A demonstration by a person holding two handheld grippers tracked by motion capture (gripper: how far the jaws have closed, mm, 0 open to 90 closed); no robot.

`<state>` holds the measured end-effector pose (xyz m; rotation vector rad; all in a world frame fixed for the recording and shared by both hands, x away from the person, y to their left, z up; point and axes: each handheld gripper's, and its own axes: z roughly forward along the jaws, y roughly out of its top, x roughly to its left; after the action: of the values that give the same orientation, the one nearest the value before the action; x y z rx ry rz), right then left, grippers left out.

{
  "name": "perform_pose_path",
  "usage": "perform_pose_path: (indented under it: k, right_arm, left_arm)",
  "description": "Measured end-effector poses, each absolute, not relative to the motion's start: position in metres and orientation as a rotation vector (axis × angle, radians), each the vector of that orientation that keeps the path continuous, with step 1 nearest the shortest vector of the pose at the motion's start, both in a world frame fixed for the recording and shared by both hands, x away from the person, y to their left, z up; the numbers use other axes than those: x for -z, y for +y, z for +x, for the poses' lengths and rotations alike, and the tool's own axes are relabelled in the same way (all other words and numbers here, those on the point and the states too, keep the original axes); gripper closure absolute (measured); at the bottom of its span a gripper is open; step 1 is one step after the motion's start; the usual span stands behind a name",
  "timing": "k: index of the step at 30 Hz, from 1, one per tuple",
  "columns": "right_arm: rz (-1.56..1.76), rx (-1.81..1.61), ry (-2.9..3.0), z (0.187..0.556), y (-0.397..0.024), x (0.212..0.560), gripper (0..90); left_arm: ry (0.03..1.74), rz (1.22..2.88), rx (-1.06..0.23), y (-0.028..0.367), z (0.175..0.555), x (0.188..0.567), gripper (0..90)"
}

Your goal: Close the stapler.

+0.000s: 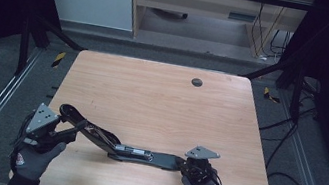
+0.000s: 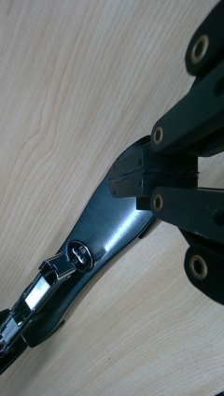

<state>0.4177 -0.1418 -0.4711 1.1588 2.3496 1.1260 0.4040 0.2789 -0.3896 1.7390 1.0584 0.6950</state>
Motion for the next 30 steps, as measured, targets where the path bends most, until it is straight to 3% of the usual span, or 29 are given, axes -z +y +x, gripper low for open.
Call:
perform_pose_path:
  k: [30]
  right_arm:
    - [1.202, -1.052, 2.382, 0.427, -0.133, 0.486, 90.0]
  left_arm:
    - [1.086, 1.725, -0.650, 0.275, 0.404, 0.383, 54.2]
